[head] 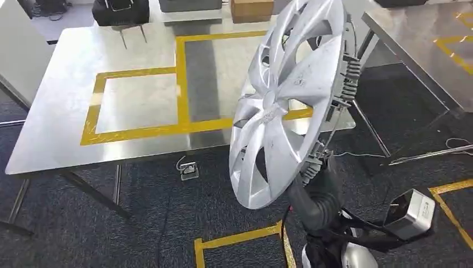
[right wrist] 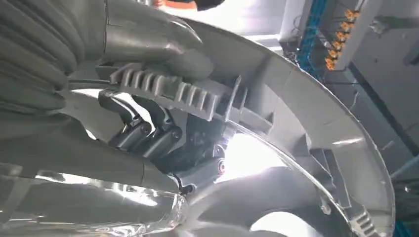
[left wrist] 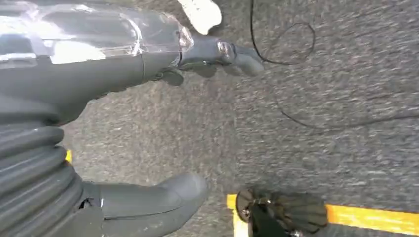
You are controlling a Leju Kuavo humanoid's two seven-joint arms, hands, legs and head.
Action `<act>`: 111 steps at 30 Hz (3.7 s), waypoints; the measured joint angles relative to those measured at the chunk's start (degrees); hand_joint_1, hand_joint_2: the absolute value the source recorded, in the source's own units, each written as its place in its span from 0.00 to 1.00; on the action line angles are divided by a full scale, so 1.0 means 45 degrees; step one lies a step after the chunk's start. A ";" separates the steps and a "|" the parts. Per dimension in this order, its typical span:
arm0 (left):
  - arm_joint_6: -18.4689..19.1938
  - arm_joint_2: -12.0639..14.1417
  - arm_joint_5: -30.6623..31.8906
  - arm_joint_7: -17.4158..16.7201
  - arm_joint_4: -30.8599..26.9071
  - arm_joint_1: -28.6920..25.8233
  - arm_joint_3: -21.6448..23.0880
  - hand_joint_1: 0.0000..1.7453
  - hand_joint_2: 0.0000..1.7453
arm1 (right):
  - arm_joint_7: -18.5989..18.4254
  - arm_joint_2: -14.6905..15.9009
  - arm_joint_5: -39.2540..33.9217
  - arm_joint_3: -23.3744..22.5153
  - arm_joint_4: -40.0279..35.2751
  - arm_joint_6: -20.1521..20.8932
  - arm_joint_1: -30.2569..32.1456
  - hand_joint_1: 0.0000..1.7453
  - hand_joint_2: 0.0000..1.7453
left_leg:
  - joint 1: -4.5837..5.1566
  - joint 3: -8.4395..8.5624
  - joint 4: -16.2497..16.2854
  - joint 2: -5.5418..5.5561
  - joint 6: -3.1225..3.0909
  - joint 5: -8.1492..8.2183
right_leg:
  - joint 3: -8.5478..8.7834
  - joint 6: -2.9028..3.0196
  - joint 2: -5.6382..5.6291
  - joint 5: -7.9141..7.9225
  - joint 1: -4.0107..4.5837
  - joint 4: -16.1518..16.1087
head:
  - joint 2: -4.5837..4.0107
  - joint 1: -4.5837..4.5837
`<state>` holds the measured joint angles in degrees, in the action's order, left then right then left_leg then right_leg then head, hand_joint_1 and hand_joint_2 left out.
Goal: Take the parts from the cabinet and place them on the table.
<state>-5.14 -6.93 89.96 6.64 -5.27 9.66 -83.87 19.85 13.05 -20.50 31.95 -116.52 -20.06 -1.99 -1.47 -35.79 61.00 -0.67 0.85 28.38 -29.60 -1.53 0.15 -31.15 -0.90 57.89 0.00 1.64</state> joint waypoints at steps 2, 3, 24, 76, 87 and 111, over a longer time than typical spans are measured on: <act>0.0000 0.0019 -0.0005 -0.0005 -0.0005 -0.0024 -0.0005 0.00 1.00 | 0.0005 0.0005 0.0000 0.0000 0.0014 -0.0005 0.0011 1.00 1.00 | 0.0043 0.0014 0.0010 0.0031 -0.0158 0.0048 | 0.0058 -0.0053 0.0016 -0.0027 -0.0033 -0.0074 | 0.0000 0.0072; 0.0000 0.0024 0.0000 -0.0005 -0.0005 -0.0013 0.0000 0.00 1.00 | 0.0005 0.0005 0.0000 -0.0005 0.0005 -0.0005 0.0011 1.00 1.00 | -0.0010 0.0063 -0.0049 0.0050 -0.0273 0.0042 | 0.0039 -0.0136 0.0015 -0.0153 -0.0074 -0.0015 | 0.0000 0.0082; 0.0000 -0.0010 0.0000 -0.0019 -0.0010 -0.0007 -0.0005 0.00 1.00 | 0.0010 0.0010 -0.0010 -0.0005 0.0049 -0.0005 0.0017 1.00 1.00 | 0.0110 -0.1237 0.3161 0.0173 0.0124 0.1773 | -0.0391 0.0631 0.0046 0.0650 0.0167 -0.0298 | 0.0000 0.0262; -0.0024 0.0102 0.0000 -0.0024 -0.0019 0.0029 -0.0005 0.00 1.00 | -0.0024 -0.0053 -0.0146 0.0010 0.0165 -0.0019 0.0012 1.00 1.00 | 0.0354 0.0841 -0.0229 0.0154 -0.0541 0.0588 | -0.0891 -0.0167 -0.0022 0.0703 0.0010 0.0237 | 0.0000 0.0674; 0.0010 0.0092 0.0000 0.0044 -0.0019 0.0013 0.0000 0.00 1.00 | -0.0320 -0.0039 0.0209 0.0000 0.0170 -0.0034 -0.0141 1.00 1.00 | 0.0303 0.0916 -0.0364 0.0122 -0.0455 0.0605 | -0.0891 0.0001 -0.0049 0.0649 0.0089 0.0173 | 0.0000 0.0320; 0.0690 -0.0097 0.0000 -0.0126 -0.0019 0.0244 0.1045 0.00 1.00 | -1.0371 0.0821 0.4002 0.2473 0.2435 0.2959 -1.1027 1.00 1.00 | 0.0336 0.0911 -0.0367 -0.0116 -0.0468 0.0590 | -0.0887 0.0046 -0.0178 0.0740 0.0062 0.0142 | 0.0000 0.0330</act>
<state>-2.03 -7.37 89.96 6.08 -5.35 10.76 -79.16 -26.83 16.74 -2.49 43.09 -105.56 -6.75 -51.60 0.04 -31.70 59.35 -1.19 -1.25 31.03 -33.59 -1.33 -0.65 -27.82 -0.62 58.52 0.00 3.13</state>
